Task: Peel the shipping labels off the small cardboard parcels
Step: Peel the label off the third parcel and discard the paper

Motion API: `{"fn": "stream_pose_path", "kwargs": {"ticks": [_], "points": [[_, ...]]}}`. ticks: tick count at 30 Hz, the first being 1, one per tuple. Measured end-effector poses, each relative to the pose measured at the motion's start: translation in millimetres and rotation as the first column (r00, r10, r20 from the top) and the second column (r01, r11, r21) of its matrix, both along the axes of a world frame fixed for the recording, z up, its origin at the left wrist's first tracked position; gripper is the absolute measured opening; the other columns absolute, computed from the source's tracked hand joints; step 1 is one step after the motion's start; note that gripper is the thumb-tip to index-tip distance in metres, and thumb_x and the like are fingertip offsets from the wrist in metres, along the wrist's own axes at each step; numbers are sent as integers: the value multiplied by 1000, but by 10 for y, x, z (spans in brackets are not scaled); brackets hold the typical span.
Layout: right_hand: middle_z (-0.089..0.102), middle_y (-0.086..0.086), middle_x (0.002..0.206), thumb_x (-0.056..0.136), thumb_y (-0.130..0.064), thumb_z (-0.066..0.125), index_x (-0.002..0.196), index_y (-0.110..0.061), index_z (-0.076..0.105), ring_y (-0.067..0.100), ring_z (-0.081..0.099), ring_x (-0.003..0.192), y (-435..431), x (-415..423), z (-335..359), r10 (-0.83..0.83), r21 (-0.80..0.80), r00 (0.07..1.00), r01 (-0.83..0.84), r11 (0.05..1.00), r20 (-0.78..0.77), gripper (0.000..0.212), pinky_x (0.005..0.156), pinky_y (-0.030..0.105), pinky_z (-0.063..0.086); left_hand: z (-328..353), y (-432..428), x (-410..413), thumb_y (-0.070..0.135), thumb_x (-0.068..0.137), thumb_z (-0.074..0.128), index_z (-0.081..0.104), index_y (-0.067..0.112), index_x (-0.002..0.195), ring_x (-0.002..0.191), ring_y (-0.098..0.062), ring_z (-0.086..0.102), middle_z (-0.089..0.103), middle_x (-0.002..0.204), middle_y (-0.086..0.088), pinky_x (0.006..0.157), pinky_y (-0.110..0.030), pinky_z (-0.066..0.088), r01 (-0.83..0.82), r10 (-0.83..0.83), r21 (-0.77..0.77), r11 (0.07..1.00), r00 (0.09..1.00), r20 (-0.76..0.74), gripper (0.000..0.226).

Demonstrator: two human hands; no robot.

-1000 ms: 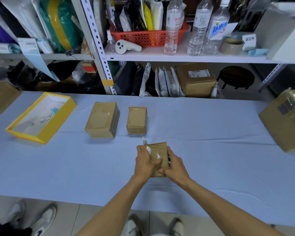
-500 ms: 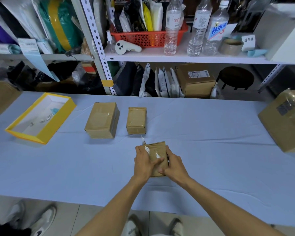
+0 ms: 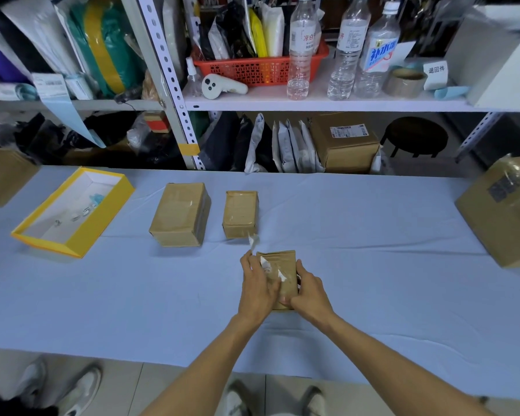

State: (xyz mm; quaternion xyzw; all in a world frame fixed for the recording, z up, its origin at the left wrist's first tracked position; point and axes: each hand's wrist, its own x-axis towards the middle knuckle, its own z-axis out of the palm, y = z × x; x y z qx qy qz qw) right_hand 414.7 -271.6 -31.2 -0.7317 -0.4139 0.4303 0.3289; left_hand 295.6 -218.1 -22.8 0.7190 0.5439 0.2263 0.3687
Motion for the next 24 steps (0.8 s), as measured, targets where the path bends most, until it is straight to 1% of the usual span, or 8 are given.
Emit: {"fn": "stream_pose_path", "kwargs": {"ticks": [2, 4, 6, 8, 13, 15, 19, 24], "points": [[69, -1, 92, 66, -7, 68, 129, -15, 45, 17, 68, 82, 8, -9, -1, -16, -3, 1000, 16, 1000, 1, 68, 68, 39, 59, -39, -33, 2, 23, 86, 62, 35, 8, 126, 130, -24, 30, 13, 149, -8, 96, -28, 46, 13, -11, 75, 997, 999, -30, 51], [69, -1, 89, 67, -5, 67, 122, -16, 48, 16, 66, 77, 7, -10, -9, -19, -6, 1000, 19, 1000, 15, 60, 65, 39, 59, -71, -48, -8, 27, 83, 66, 36, 11, 133, 135, -21, 21, 14, 151, -5, 93, -26, 47, 25, -15, 109, 994, 996, -85, 60], [69, -2, 91, 69, -5, 68, 129, -13, 45, 13, 66, 77, 3, -11, -8, -16, -11, 1000, 16, 1000, 21, 65, 58, 29, 56, -49, -55, -20, 31, 81, 69, 45, 17, 129, 133, -17, 24, 20, 148, 1, 83, -22, 46, 28, -18, 103, 994, 995, -94, 56], [68, -1, 97, 70, -9, 70, 141, -12, 36, 12, 67, 81, 0, -21, 0, -16, -18, 1000, 17, 1000, 21, 79, 56, 22, 54, -33, -57, -19, 33, 81, 70, 56, 19, 109, 130, -12, 30, 27, 144, 6, 79, -21, 44, 38, -31, 114, 993, 997, -67, 34], [68, 1, 96, 67, -14, 72, 140, -13, 36, 14, 67, 83, -6, -25, 12, -6, -24, 999, 7, 1000, 34, 81, 64, 32, 60, -73, -33, 44, 23, 86, 67, 62, 15, 95, 126, -10, 36, 38, 136, 6, 80, -8, 30, 21, -15, 139, 990, 999, -44, 13], [67, 1, 98, 68, -14, 73, 144, -12, 32, 13, 66, 85, -3, -23, 11, -7, -33, 999, 8, 999, 38, 86, 63, 27, 59, -85, -12, 65, 21, 86, 67, 61, 15, 93, 123, -8, 36, 39, 134, 7, 77, -5, 30, 18, -12, 134, 991, 999, -51, 11], [67, -1, 101, 68, -14, 73, 146, -13, 29, 13, 66, 86, -11, -17, 10, 0, -36, 999, 2, 999, 40, 90, 65, 29, 59, -77, -6, 82, 25, 84, 68, 61, 13, 93, 123, -8, 35, 39, 132, 7, 83, -17, 38, 24, -14, 126, 992, 997, -75, 17], [65, 0, 98, 76, -6, 70, 149, -10, 22, 12, 64, 82, -15, -12, 42, 5, -22, 999, -4, 1000, 52, 88, 60, 21, 53, -47, 7, 102, 24, 84, 70, 57, 5, 100, 119, -18, 43, 42, 126, -4, 95, -23, 44, 36, -28, 99, 994, 996, -84, 27]]}}
